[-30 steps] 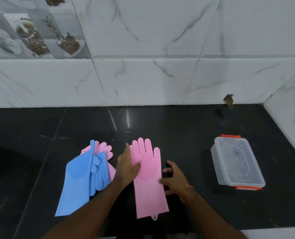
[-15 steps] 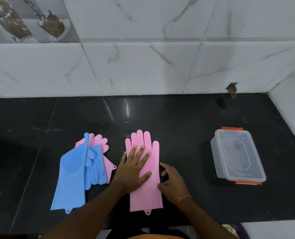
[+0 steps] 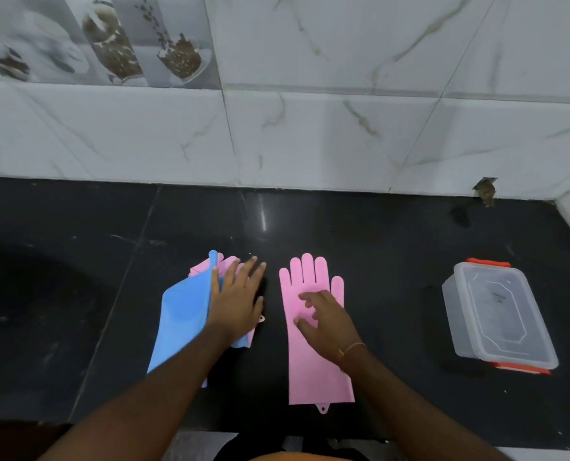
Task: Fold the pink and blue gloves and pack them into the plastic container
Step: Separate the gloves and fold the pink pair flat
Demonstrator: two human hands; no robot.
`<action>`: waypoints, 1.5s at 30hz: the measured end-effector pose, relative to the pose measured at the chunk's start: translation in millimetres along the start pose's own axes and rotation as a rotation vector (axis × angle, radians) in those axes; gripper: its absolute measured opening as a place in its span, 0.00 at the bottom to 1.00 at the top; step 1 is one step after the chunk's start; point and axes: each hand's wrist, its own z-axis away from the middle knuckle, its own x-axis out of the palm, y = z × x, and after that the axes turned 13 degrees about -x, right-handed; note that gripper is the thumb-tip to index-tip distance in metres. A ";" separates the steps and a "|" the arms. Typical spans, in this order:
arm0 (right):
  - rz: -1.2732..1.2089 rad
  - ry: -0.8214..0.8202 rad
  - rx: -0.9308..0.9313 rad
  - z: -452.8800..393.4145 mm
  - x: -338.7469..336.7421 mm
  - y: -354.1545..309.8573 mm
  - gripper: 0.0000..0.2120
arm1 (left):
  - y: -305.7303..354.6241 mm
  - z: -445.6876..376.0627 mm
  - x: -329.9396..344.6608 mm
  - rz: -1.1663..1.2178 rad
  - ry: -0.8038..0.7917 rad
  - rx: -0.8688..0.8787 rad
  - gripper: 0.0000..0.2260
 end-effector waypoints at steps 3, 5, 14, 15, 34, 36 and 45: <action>-0.105 -0.030 0.031 -28.5 20.9 -33.1 0.18 | -38.6 -5.4 -12.9 -0.048 -0.033 -0.038 0.32; -0.094 -0.106 0.039 -45.6 37.7 -49.6 0.20 | -55.8 -2.0 -17.2 -0.014 -0.037 -0.046 0.31; 0.079 -0.232 0.058 -69.8 104.0 -92.2 0.12 | -112.2 28.3 -20.2 0.166 -0.012 -0.069 0.30; 0.056 -0.205 0.051 -70.3 106.3 -94.0 0.10 | -118.9 29.5 -22.0 0.191 0.023 -0.064 0.29; -0.327 0.059 -0.509 -34.8 -27.5 -204.8 0.10 | -67.4 28.8 -103.0 1.995 -0.683 -0.598 0.41; -0.127 -0.023 -0.599 -18.1 -35.7 -199.2 0.12 | -59.9 26.9 -106.8 2.237 -0.837 -0.567 0.45; -0.094 0.315 -0.353 24.2 -46.4 -130.5 0.25 | 18.9 36.9 -109.8 2.205 -0.809 -0.347 0.39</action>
